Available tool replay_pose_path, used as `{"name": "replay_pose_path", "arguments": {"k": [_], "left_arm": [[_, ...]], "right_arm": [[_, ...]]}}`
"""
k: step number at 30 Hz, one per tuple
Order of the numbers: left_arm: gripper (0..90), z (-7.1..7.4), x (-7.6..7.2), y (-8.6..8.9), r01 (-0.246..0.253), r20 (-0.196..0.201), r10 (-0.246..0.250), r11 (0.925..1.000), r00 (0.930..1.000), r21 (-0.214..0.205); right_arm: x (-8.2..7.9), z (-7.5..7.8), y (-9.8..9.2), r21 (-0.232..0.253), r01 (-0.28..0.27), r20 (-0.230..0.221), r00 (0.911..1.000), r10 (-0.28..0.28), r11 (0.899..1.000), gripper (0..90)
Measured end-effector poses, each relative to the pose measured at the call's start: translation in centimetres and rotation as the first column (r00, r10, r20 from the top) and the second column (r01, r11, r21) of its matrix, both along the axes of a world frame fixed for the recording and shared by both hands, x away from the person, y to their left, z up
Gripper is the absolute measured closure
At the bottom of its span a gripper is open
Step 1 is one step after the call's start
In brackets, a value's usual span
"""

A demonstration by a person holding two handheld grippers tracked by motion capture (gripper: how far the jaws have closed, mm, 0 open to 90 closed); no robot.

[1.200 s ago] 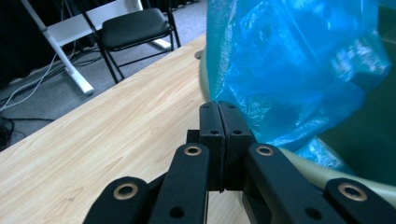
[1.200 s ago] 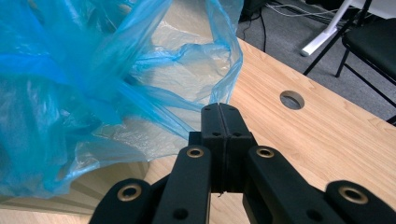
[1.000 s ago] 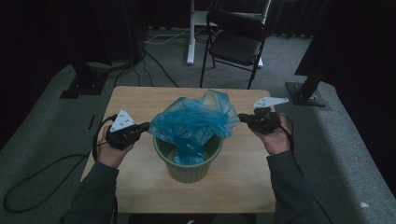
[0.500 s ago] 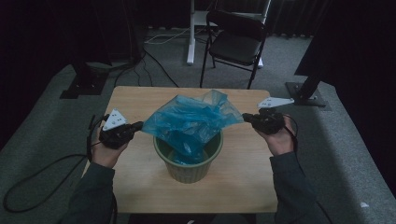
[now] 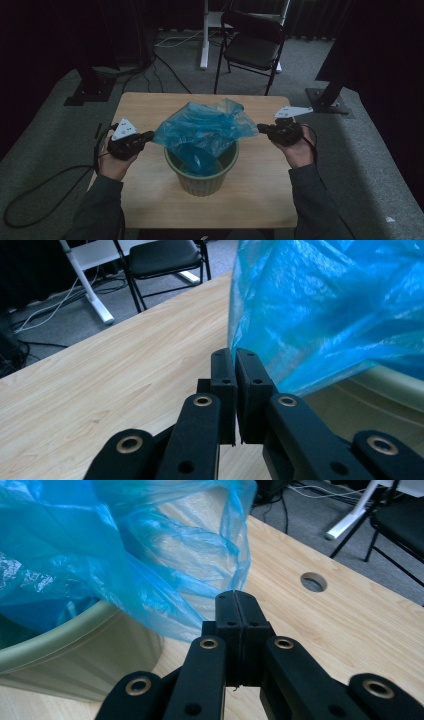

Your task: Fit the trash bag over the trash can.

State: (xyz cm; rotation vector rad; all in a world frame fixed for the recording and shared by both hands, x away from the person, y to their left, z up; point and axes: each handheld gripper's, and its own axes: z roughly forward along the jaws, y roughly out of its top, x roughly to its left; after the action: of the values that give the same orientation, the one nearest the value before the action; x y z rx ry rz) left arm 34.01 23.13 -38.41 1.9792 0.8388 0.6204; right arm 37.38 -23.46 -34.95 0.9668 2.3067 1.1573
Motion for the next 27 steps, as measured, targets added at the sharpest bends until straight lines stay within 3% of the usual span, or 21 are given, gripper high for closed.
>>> {"name": "replay_pose_path", "arguments": {"k": [9,12,19,27], "left_arm": [[83.5,-0.4,0.2,-0.8,0.024,-0.012,-0.024,0.9997,0.9996,0.002],[80.2,-0.3,0.2,-0.5,0.008,-0.005,-0.008,0.9999,1.0,-0.006],[72.8,0.3,-0.2,0.5,-0.012,0.014,0.013,0.9988,0.9998,-0.047],[71.5,1.1,0.2,0.6,-0.026,0.032,0.029,0.9966,0.9991,-0.078]], "right_arm": [[0.2,-0.9,1.3,-0.005,-0.05,-0.026,0.9984,0.05,0.999,89.3],[0.3,-1.0,1.6,-0.011,-0.067,-0.03,0.9973,0.066,0.998,83.7],[0.1,-0.1,1.3,0.022,-0.058,0.01,0.9983,0.057,0.998,69.8],[0.0,0.7,1.3,0.057,-0.066,0.044,0.997,0.064,0.996,67.8]]}}
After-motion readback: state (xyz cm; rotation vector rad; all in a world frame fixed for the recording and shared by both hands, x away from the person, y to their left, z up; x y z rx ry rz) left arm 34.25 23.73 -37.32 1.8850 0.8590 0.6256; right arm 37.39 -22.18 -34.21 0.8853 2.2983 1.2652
